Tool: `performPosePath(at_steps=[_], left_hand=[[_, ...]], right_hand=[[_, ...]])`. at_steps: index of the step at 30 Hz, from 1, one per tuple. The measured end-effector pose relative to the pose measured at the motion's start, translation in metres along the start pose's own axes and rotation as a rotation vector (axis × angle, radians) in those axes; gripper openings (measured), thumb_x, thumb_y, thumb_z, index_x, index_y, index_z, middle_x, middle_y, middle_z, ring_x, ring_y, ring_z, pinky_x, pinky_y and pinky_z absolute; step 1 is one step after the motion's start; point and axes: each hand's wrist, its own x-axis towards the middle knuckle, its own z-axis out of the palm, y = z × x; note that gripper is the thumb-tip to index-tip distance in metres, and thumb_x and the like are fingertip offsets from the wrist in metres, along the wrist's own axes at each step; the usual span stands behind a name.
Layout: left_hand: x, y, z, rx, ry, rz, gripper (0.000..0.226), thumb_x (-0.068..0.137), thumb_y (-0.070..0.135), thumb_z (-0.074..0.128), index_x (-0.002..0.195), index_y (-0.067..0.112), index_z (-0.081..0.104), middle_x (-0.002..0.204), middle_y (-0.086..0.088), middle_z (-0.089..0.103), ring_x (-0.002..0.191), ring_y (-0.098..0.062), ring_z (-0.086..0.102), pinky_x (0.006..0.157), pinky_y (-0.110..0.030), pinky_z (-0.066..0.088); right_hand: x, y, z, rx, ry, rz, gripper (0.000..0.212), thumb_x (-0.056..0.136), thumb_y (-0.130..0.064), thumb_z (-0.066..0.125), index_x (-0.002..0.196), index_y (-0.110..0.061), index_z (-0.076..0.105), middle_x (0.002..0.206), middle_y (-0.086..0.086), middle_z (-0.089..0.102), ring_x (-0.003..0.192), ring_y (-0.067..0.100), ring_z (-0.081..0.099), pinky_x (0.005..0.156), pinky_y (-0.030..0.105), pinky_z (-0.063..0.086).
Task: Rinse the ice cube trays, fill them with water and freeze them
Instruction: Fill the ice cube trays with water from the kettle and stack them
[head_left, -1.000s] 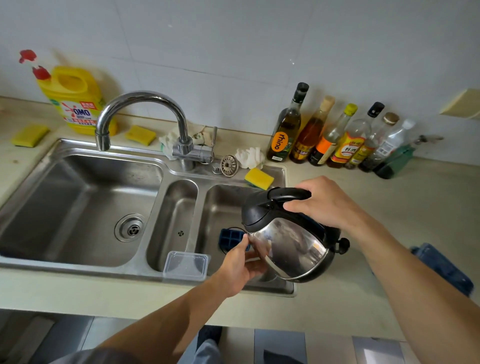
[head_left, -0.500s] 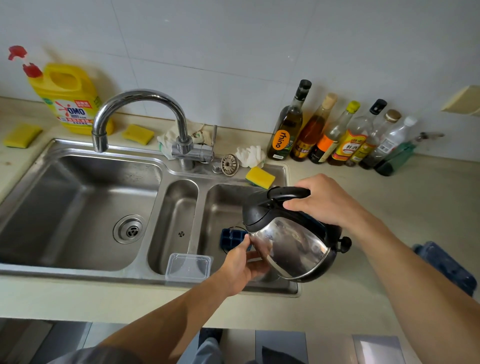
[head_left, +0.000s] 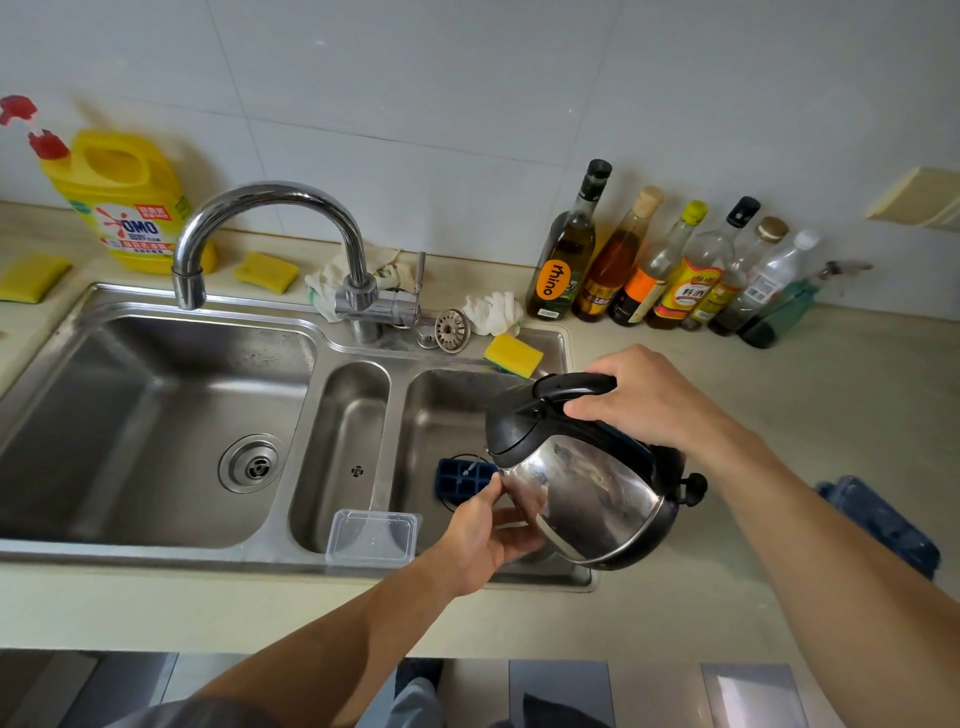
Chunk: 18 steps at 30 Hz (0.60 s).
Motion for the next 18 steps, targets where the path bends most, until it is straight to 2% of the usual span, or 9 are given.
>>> performPosePath(at_steps=[5,18], left_hand=[[-0.0013,-0.0005,0.0016,0.003,-0.016,-0.001,0.047,0.105,0.040,0.047,0.130,0.004,0.062,0.122,-0.026,0.069,0.104,-0.037,0.072,0.087,-0.051,0.059],[-0.0009,-0.0032,0.0059,0.020,-0.053,-0.014,0.043,0.103,0.037,0.052,0.129,0.004,0.063,0.121,-0.028,0.068,0.105,-0.039,0.071,0.088,-0.052,0.059]], right_hand=[[0.0006,-0.0001,-0.0033,0.001,0.000,-0.001,0.013,0.083,-0.032,0.080,0.082,-0.020,0.076,0.071,0.001,0.068,0.070,0.018,0.064,0.058,0.032,0.042],[-0.0023,0.0033,-0.0077,-0.001,-0.004,0.010,0.017,0.083,-0.032,0.080,0.073,-0.022,0.070,0.068,-0.001,0.066,0.066,0.015,0.061,0.057,0.031,0.038]])
